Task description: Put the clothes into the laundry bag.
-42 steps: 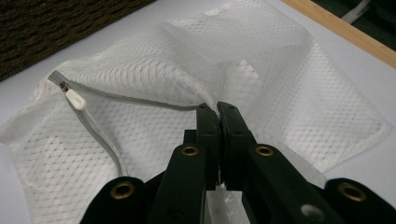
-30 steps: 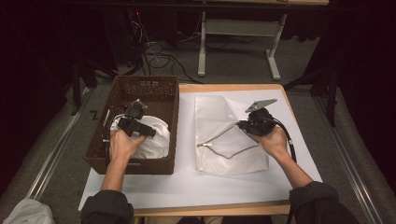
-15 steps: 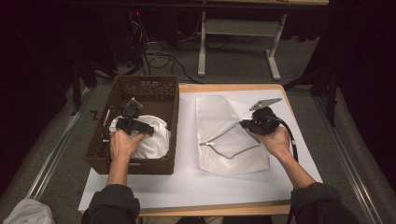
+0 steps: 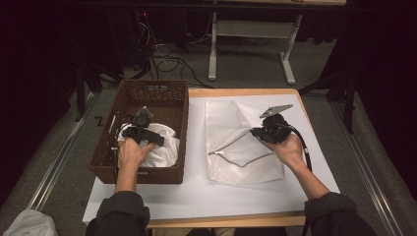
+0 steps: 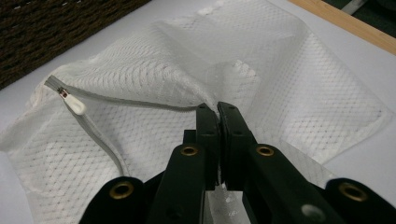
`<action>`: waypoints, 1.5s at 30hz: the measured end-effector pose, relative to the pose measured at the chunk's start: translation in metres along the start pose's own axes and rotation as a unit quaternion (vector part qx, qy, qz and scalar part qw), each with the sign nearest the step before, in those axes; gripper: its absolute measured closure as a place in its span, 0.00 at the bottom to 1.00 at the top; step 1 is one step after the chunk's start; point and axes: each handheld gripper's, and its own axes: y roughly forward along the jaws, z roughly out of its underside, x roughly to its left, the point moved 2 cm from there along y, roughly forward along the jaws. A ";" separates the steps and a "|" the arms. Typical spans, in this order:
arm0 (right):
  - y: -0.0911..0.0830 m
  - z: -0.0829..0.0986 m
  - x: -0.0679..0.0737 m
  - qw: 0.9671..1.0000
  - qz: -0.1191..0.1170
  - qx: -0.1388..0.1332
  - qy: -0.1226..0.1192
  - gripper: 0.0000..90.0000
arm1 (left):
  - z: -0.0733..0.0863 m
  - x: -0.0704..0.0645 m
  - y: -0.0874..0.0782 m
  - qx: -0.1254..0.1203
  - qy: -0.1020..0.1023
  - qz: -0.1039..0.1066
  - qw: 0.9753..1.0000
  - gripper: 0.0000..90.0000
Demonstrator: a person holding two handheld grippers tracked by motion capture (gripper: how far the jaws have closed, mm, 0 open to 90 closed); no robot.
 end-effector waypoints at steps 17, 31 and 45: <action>-0.001 0.005 -0.002 1.000 -0.004 -0.011 0.007 0.98 | 0.003 -0.010 0.016 0.040 0.038 -0.037 0.998 0.00; -0.001 0.004 -0.001 1.000 -0.002 -0.002 0.004 0.98 | 0.005 -0.015 0.022 0.051 0.056 -0.042 0.996 0.01; 0.004 0.005 -0.001 1.000 -0.009 0.000 0.003 0.98 | 0.004 -0.021 0.021 0.060 0.071 -0.051 0.994 0.04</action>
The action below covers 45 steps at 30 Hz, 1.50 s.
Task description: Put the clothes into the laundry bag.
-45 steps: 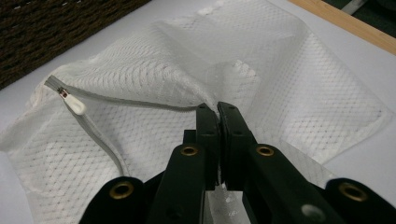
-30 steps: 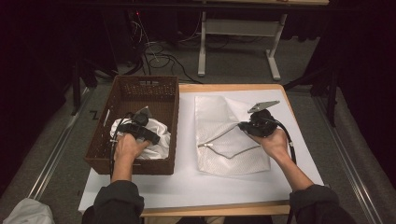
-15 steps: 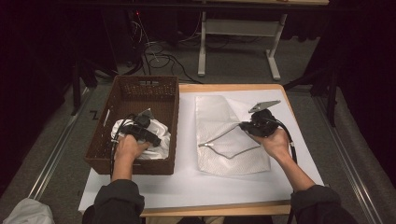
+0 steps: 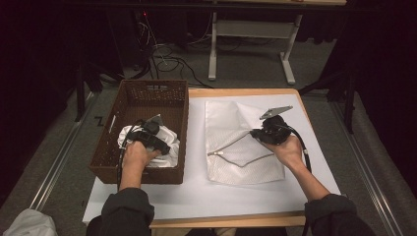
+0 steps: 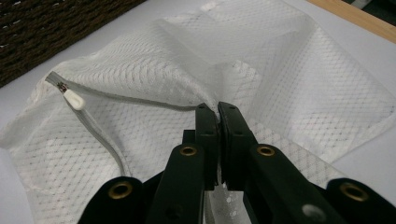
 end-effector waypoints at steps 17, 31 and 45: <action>-0.005 0.001 0.001 1.000 -0.001 -0.003 -0.004 0.98 | -0.001 -0.009 -0.013 -0.007 0.058 0.025 0.998 0.60; 0.003 -0.002 0.008 1.000 -0.007 0.001 -0.014 0.98 | -0.001 -0.002 -0.034 -0.043 0.043 0.044 0.997 0.80; -0.002 -0.001 0.004 1.000 -0.008 -0.006 -0.009 0.98 | 0.002 0.001 -0.076 -0.092 0.041 0.053 0.994 0.81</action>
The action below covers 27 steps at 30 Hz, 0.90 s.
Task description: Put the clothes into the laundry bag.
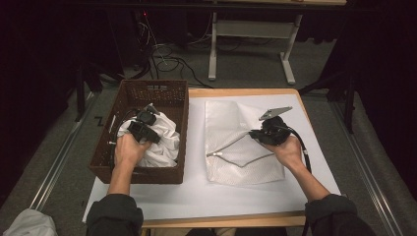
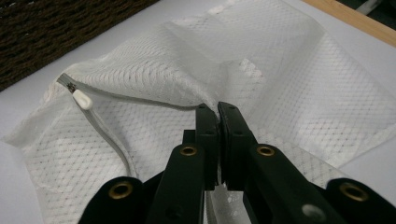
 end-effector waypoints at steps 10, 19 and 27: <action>-0.001 0.002 -0.004 1.000 -0.003 0.005 0.007 1.00 | -0.004 -0.004 -0.030 -0.020 0.008 0.000 1.000 0.81; 0.001 -0.004 -0.002 1.000 -0.010 0.008 0.011 1.00 | -0.005 -0.007 -0.052 -0.032 0.015 0.008 0.999 0.81; 0.000 -0.005 -0.003 1.000 -0.007 0.008 0.013 1.00 | -0.010 -0.013 -0.072 -0.045 0.026 0.014 0.999 0.81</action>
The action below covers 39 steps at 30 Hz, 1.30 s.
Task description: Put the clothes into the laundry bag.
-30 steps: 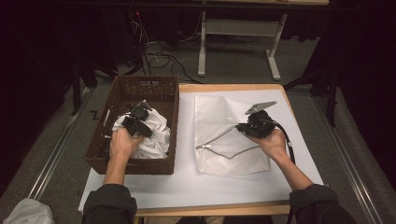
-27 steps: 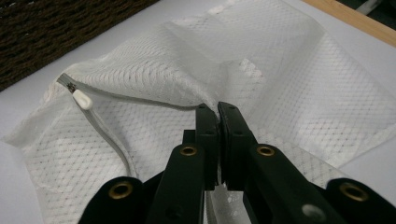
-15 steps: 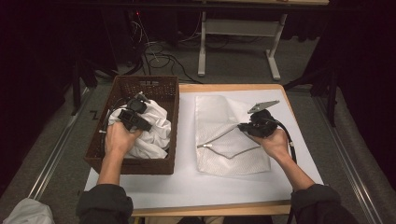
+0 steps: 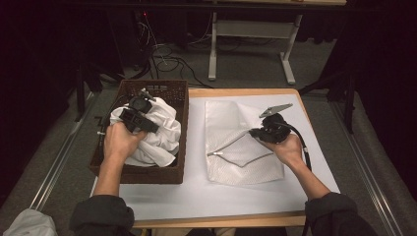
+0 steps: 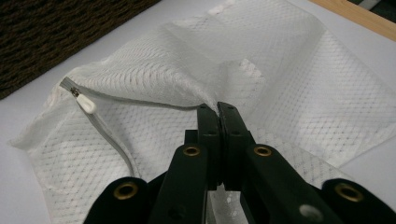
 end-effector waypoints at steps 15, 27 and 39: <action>-0.005 -0.005 -0.005 1.000 -0.003 -0.012 0.009 1.00 | -0.015 -0.030 -0.019 -0.014 0.043 0.027 0.999 0.81; -0.004 -0.006 -0.010 1.000 -0.002 -0.016 0.022 1.00 | -0.021 -0.062 -0.010 -0.014 0.073 0.076 0.994 0.81; -0.002 -0.005 -0.018 1.000 0.004 -0.003 0.029 1.00 | -0.029 -0.095 -0.005 -0.007 0.109 0.109 0.988 0.81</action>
